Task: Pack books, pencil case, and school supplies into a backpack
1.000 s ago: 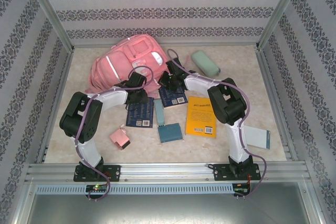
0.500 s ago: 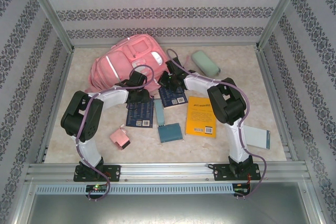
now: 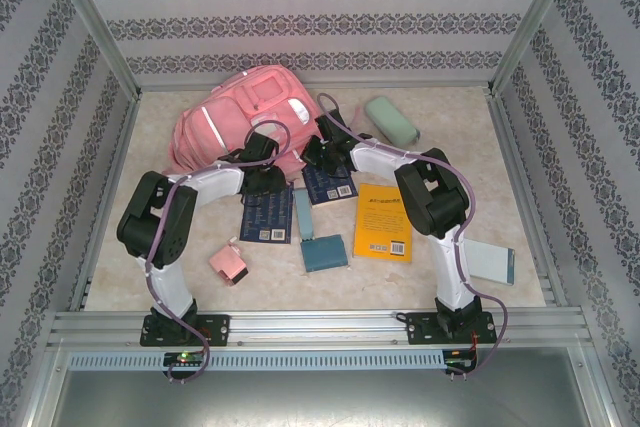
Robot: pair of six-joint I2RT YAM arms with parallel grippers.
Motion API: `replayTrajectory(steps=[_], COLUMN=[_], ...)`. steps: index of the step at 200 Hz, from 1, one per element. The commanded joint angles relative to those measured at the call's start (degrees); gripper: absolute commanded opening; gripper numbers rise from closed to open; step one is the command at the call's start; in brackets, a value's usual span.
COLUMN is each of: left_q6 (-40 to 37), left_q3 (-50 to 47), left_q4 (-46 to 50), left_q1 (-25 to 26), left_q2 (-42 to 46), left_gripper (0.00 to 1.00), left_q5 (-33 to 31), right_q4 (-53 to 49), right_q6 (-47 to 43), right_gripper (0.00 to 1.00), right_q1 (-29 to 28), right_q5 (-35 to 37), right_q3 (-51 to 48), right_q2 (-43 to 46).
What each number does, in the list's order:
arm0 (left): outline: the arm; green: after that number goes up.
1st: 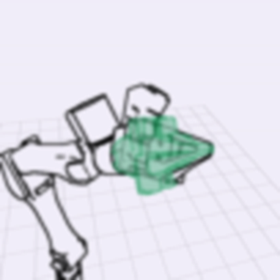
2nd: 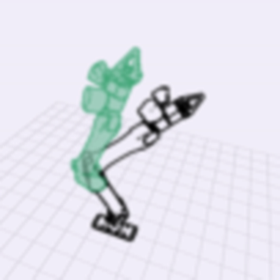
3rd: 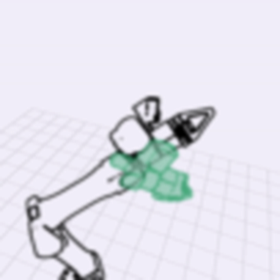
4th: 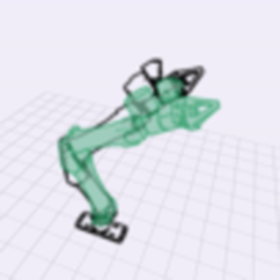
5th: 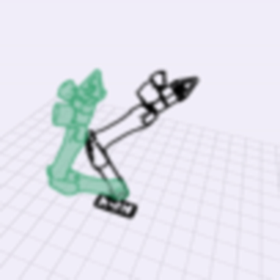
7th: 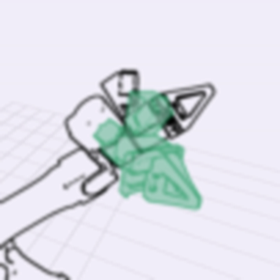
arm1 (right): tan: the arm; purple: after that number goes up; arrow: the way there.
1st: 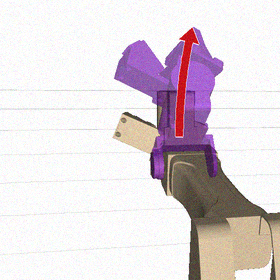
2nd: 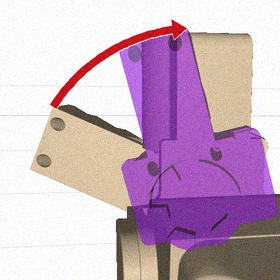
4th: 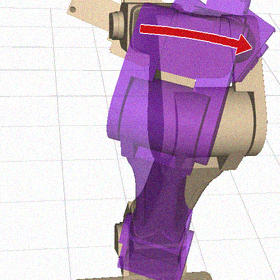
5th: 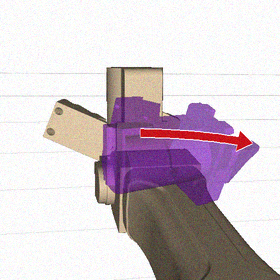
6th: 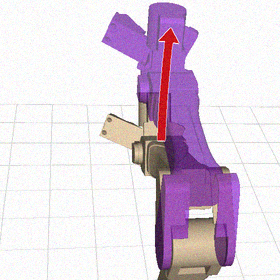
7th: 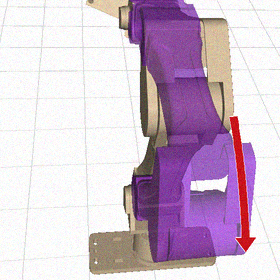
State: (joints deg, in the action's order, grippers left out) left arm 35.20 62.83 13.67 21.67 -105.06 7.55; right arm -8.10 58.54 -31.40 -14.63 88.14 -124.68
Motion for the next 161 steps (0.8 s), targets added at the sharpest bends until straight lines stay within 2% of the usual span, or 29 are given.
replayTrajectory(steps=[1,28,44,55,87,96,161], left_q6=[2.28,3.24,4.21,4.8,6.64,6.77,9.47], left_q3=[2.55,3.67,3.98,3.88,3.09,2.96,-0.84], left_q4=[-1.14,-0.49,-0.3,-0.84,-1.27,-0.78,7.94], left_q1=[-0.49,-0.61,-0.71,-0.76,-0.87,-0.94,-3.03], left_q2=[-1.72,-2.52,-2.48,-2.35,-2.0,-1.84,4.25], left_gripper=[0.28,0.27,0.35,0.35,0.07,0.01,0.0], left_q5=[-1.24,-1.44,-1.59,-1.12,-1.52,-1.74,-6.23], right_q4=[-1.18,-1.19,-1.2,-1.19,-1.04,-1.04,-0.66], right_q6=[-0.89,-1.06,-0.98,-1.0,-0.81,-0.82,-1.5], right_gripper=[0.0,0.0,0.0,0.0,0.0,0.0,0.0], right_q1=[-1.12,-1.21,-1.21,-1.21,-1.3,-1.3,-0.45], right_q5=[-0.84,-0.92,-0.96,-0.9,-0.95,-0.96,1.22], right_q3=[0.59,0.38,0.21,0.11,-0.14,-0.24,-2.73], right_q2=[-1.17,-0.96,-0.89,-0.75,-0.78,-0.62,2.44])
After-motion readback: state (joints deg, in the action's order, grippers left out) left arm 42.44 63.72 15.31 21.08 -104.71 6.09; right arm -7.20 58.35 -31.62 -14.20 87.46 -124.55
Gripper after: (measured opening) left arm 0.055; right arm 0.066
